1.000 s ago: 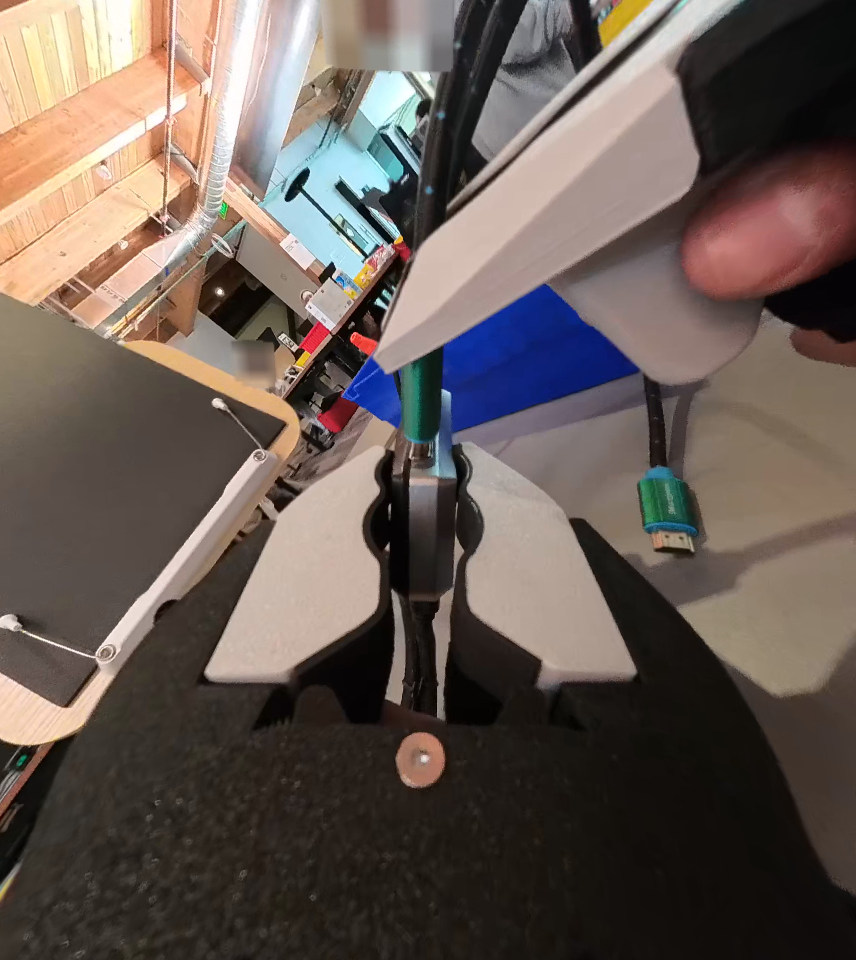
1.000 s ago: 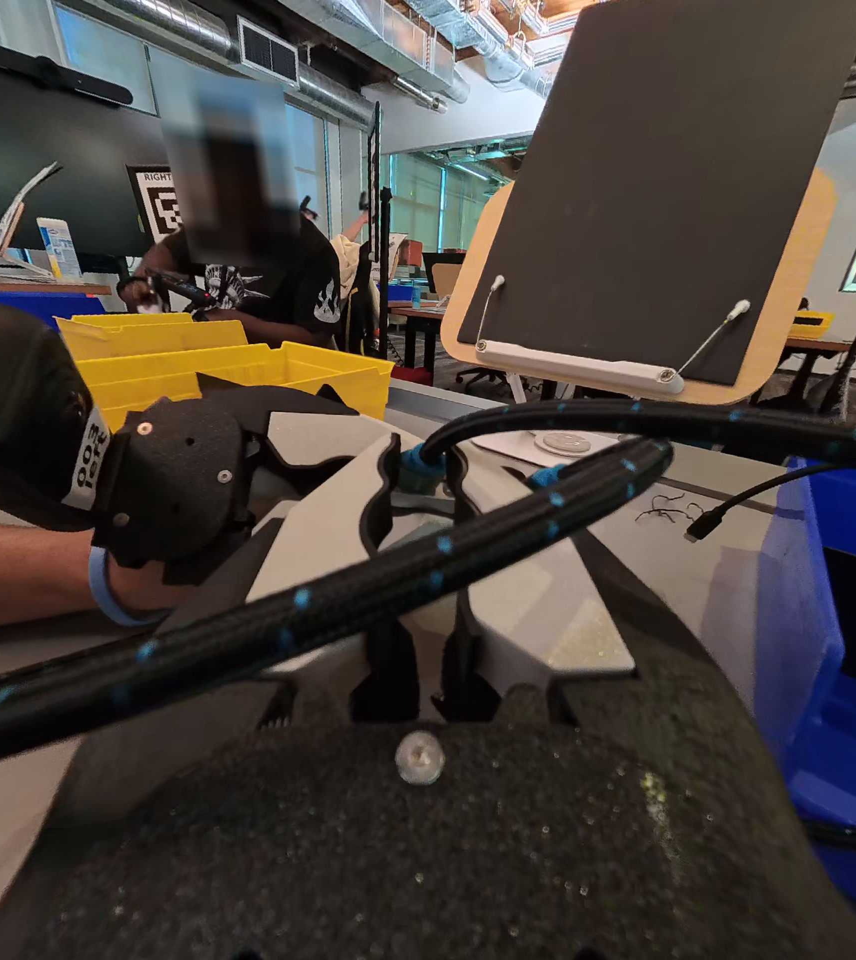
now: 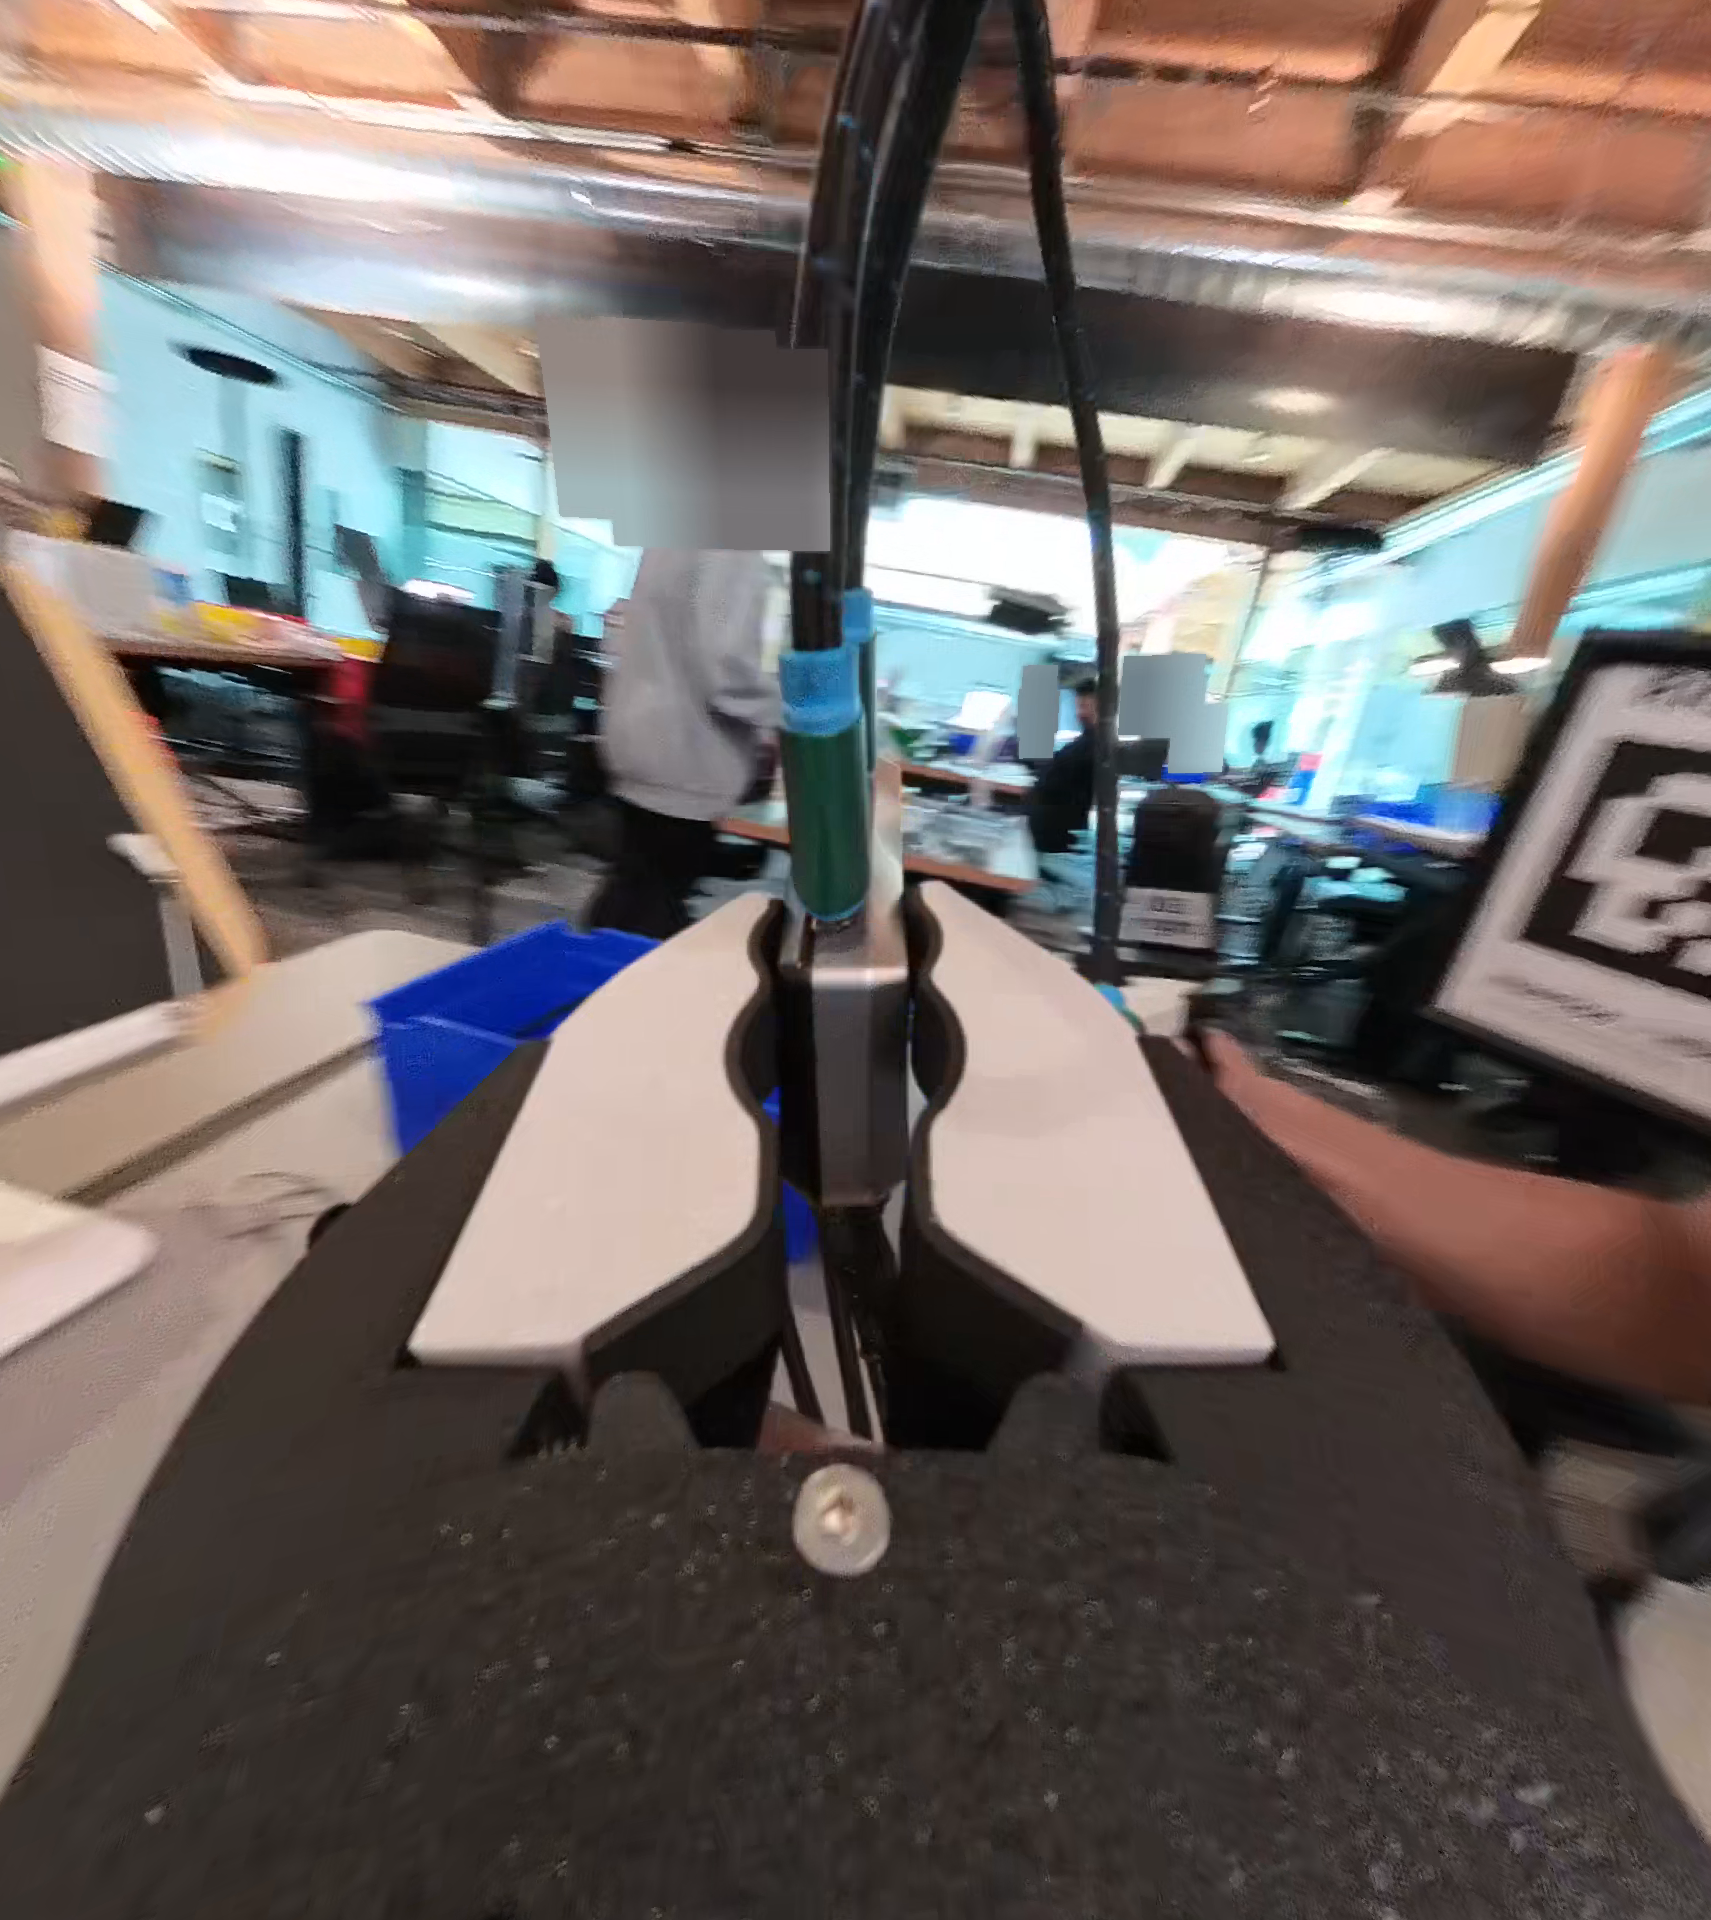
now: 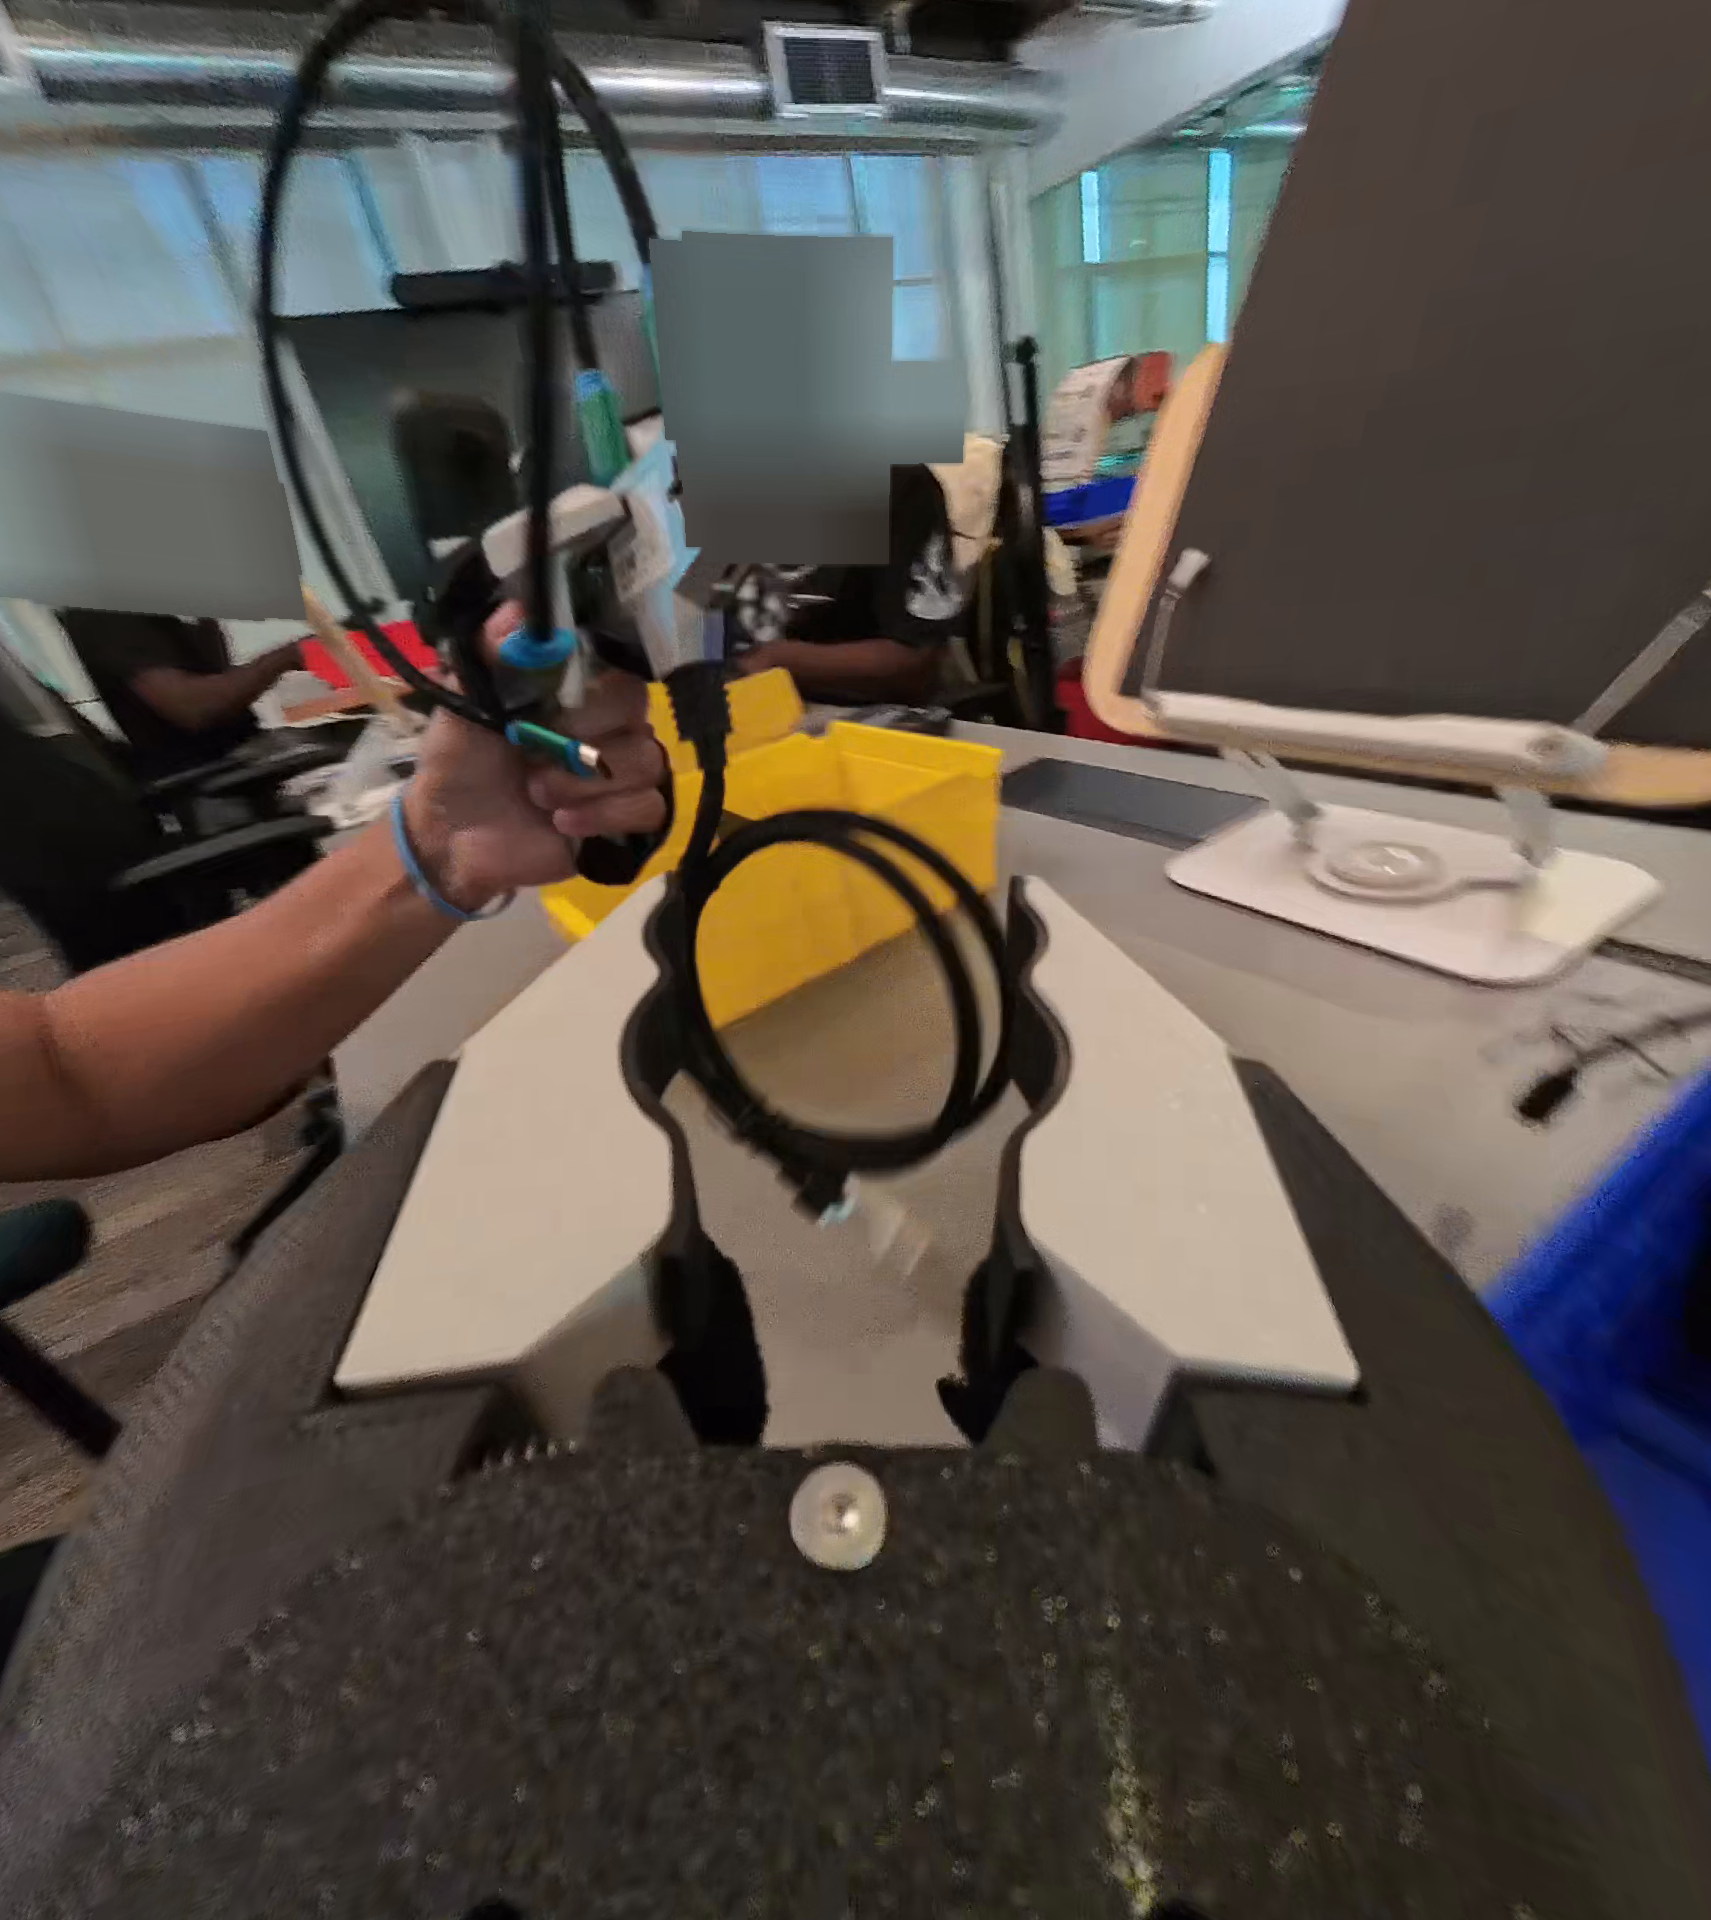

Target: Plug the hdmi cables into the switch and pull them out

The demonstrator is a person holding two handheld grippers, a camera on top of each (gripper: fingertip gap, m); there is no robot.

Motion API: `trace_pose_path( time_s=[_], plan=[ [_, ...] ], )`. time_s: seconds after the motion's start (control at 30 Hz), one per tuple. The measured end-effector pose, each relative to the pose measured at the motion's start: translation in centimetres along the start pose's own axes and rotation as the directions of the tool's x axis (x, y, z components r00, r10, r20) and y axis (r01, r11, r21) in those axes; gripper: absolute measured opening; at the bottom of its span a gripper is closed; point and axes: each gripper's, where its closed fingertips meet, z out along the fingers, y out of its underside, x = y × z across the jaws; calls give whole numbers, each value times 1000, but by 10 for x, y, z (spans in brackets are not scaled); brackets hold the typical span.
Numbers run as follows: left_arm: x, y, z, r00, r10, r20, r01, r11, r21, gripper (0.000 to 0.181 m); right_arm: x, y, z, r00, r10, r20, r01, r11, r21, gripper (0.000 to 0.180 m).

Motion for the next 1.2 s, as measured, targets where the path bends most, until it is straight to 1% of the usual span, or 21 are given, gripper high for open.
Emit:
trace_pose_path(
  time_s=[0.07,0.17,0.27,0.33,0.37,0.4,0.47,0.53,0.6,0.63,0.67,0.73,0.77,0.83,0.9,0.97,1.07,1.13,1.2],
  plan=[
    [22,-3,5,996,-44,-73,43,999,-20,20,-22,-19,17,994,0,109,-2,1000,18,64],
    [47,2,16,992,-74,-105,68,996,-60,21,-63,-47,36,956,21,291,-37,998,51,65],
    [67,11,25,985,-108,-138,95,991,-97,21,-83,-56,50,934,21,356,-38,998,42,61],
    [75,18,29,984,-117,-136,100,987,-124,21,-91,-55,56,921,42,387,-49,999,8,51],
    [78,21,31,983,-126,-132,108,985,-134,21,-94,-47,58,916,45,398,-34,999,-35,32],
    [80,23,31,982,-139,-127,121,983,-141,21,-98,-40,58,907,51,418,-22,997,-74,21],
    [81,27,30,982,-150,-111,132,978,-160,20,-99,-36,57,882,137,450,-85,987,-134,21],
    [85,28,28,981,-145,-125,124,978,-166,22,-101,-34,54,865,176,470,-112,981,-160,21],
    [83,16,23,980,-151,-127,135,983,-124,27,-105,-34,51,856,172,488,-114,983,-145,21],
    [78,7,18,981,-163,-102,153,983,-104,35,-105,-35,48,857,166,488,-110,984,-143,21],
    [72,-7,12,981,-177,-77,173,983,-61,33,-105,-36,44,853,160,497,-105,985,-137,21],
    [57,-41,-9,980,-198,-24,199,977,71,28,-101,-45,32,851,148,505,-109,988,-106,20],
    [46,-54,-22,977,-215,16,211,969,126,26,-96,-51,26,858,139,495,-109,990,-89,20],
    [23,-68,-49,955,-281,96,258,945,200,24,-81,-68,13,877,101,469,-91,995,-44,19],
    [7,-62,-75,926,-329,186,282,928,242,22,-57,-95,-1,907,52,417,-58,998,3,20],
    [0,-37,-94,899,-334,282,279,935,219,18,-25,-131,-12,938,-13,345,-7,998,57,21],
    [9,17,-112,871,-319,374,290,948,133,14,42,-179,-17,975,-150,166,135,986,99,21],
    [18,52,-124,854,-298,426,286,954,94,14,93,-200,-12,977,-204,66,197,975,99,21],
    [21,81,-139,826,-272,494,269,960,78,12,145,-212,-4,971,-238,-15,238,964,116,21]
  ],
)
